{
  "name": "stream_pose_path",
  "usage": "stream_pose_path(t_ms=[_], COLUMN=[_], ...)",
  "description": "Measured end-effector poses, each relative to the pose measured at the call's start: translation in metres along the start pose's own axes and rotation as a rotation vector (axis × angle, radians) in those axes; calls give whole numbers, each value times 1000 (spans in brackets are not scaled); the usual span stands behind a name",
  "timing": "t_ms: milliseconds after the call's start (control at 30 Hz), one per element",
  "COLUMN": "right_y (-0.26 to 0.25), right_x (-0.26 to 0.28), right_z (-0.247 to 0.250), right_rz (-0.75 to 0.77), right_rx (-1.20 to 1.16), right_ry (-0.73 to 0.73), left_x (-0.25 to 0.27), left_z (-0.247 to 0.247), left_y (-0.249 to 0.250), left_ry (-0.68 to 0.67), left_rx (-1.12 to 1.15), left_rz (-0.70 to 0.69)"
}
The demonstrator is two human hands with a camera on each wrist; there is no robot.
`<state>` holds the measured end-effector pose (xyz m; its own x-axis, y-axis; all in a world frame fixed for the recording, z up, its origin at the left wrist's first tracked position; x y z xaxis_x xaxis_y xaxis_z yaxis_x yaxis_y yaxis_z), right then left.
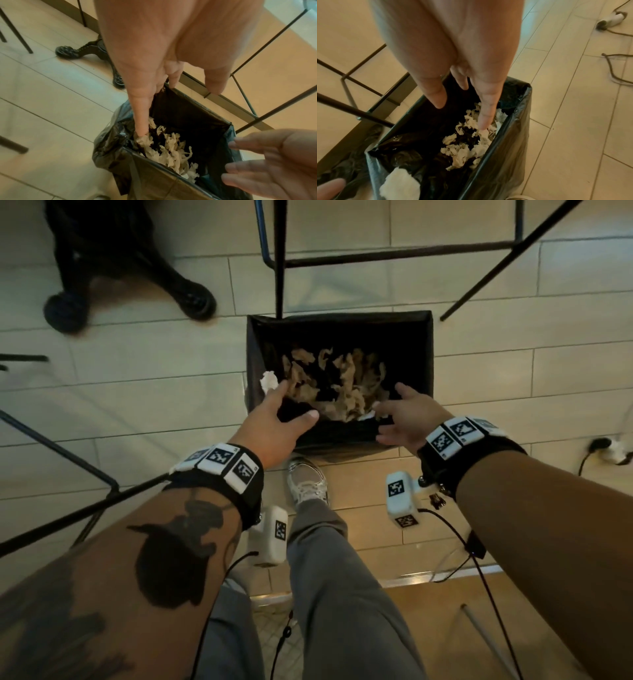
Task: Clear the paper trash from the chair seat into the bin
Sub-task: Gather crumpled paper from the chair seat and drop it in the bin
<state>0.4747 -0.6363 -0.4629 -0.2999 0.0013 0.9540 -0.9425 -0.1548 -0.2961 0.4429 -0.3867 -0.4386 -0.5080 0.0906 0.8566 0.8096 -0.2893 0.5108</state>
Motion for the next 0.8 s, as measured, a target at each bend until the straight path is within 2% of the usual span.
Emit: stream_pose_path(t_ms=[100,200,300,400,567,700,800], right_y=[-5,-6,-6,-13,-41,-60,-65], right_x=[14,41,78,124,222,320,388], right_z=[-9,-26,-55,-95,-201,-310,-383], right_rz=[46,56,83,154,410,696,852], right_rx=[233,365,580,833,1225,1342,1356], right_ry=[6,10,-66,-106,-203,-283,-371], left_x=[33,80,141,214,348,453,521], left_z=[13,31,51,81,141,186,208], left_y=[-4,-14,-26,-43,-76,-107,-130], left_ry=[26,38,31,85,218,413,542], left_rx=[27,63,21,-48,-76,1,95], left_rz=[1,-11,5,-55,-194,-298,-363])
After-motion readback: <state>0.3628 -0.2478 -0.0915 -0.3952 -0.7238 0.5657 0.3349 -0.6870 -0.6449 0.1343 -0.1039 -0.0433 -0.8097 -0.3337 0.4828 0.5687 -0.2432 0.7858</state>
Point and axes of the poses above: each hand's wrist, its own x-axis away from the middle knuckle, its own z-axis out of the back of the hand, y = z × x, the point moved 8 cm from there along -x, towards the middle knuckle, and after that the axes turned 6 degrees about -y, right-handed, at the moved point
